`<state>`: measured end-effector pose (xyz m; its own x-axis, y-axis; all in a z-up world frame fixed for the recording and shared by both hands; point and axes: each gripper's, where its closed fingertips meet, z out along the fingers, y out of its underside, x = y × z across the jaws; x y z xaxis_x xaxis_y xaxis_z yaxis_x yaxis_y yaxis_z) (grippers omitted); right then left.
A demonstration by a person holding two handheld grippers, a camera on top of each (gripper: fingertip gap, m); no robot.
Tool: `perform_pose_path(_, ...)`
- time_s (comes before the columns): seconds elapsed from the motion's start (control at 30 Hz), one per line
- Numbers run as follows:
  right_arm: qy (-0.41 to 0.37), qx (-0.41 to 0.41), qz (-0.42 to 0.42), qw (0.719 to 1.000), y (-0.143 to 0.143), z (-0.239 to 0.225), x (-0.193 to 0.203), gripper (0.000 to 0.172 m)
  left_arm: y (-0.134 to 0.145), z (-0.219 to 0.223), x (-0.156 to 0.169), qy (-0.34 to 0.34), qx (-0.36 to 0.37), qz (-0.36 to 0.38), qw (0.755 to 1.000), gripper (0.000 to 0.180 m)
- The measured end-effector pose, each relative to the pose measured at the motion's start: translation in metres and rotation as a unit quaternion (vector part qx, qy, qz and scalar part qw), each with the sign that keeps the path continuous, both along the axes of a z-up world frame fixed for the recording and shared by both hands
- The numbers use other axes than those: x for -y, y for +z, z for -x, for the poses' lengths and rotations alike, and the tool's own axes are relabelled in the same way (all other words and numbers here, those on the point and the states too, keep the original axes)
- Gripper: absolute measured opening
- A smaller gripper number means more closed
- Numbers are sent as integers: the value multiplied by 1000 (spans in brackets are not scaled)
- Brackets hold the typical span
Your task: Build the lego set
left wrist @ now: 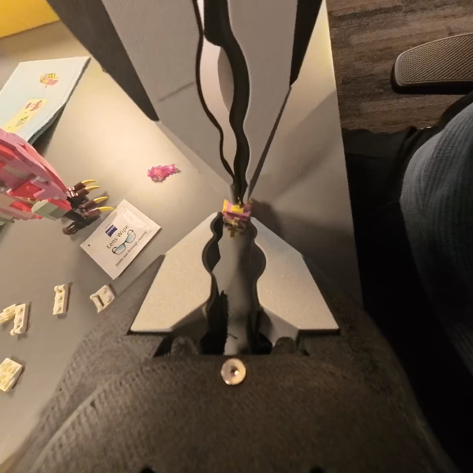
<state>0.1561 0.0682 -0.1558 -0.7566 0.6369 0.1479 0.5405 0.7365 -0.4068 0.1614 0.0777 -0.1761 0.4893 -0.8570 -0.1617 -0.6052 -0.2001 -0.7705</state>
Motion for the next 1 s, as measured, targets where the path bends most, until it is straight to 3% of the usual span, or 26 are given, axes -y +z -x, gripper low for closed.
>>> perform_pose_path(0.4,14,0,-18,1000,0,3,-1,0,0,2,0,0,2,4,1000,15)
perform_pose_path(0.77,-24,-13,24,999,-2,2,-2,1,-4,0,-1,-1,-1,20,1000,17)
perform_pose_path(0.9,-32,-18,35,999,-2,0,-1,10,-4,1,-2,3,3,26,1000,17)
perform_pose_path(1.0,-48,-42,30,998,1,1,-5,33,-1,3,-5,17,22,39,999,17)
